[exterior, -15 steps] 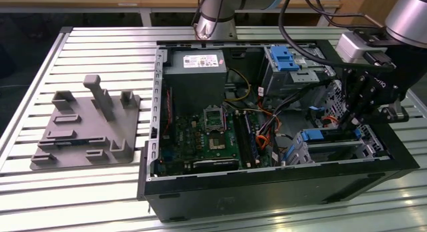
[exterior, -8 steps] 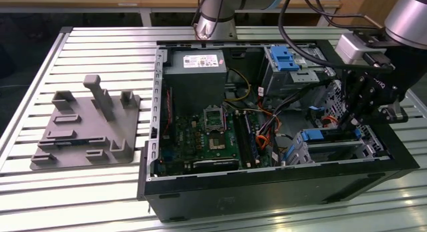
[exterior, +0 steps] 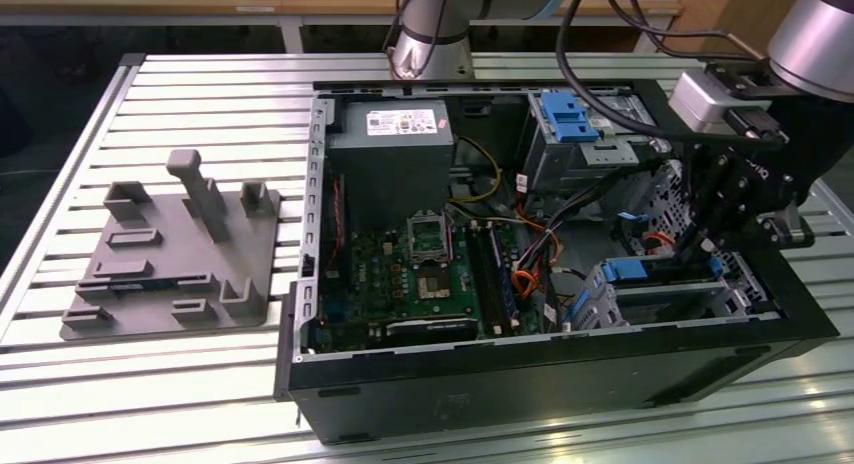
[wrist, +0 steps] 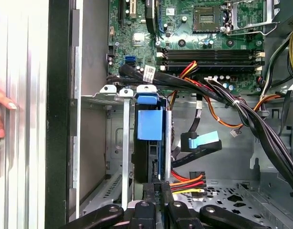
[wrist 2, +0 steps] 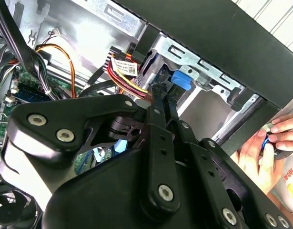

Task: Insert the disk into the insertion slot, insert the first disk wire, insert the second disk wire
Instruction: 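Insert the first disk wire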

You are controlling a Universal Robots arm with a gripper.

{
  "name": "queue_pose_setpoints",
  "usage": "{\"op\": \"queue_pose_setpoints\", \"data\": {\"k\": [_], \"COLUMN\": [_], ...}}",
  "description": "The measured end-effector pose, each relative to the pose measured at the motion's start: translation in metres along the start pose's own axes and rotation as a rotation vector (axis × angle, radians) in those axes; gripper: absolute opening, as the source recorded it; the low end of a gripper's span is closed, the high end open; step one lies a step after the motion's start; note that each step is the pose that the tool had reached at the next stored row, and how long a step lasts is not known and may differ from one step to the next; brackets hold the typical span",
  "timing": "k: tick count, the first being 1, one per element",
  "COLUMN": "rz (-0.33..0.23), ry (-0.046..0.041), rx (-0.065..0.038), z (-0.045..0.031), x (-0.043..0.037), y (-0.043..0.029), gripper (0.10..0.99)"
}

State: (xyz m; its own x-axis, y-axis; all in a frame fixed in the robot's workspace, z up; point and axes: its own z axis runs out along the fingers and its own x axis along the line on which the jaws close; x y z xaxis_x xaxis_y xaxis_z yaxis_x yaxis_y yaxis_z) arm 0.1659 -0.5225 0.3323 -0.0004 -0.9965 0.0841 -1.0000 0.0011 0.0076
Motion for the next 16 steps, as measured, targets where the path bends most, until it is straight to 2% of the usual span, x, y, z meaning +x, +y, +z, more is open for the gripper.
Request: {"op": "queue_pose_setpoints", "data": {"k": [6,16], "rz": [0.0,0.0], "ry": [-0.0025,-0.0113], "rx": [0.0,0.0], "z": [0.0019,0.0065], "x": [0.0004,0.0039], "y": [0.0,-0.0014], "gripper": [0.169,0.169]}}
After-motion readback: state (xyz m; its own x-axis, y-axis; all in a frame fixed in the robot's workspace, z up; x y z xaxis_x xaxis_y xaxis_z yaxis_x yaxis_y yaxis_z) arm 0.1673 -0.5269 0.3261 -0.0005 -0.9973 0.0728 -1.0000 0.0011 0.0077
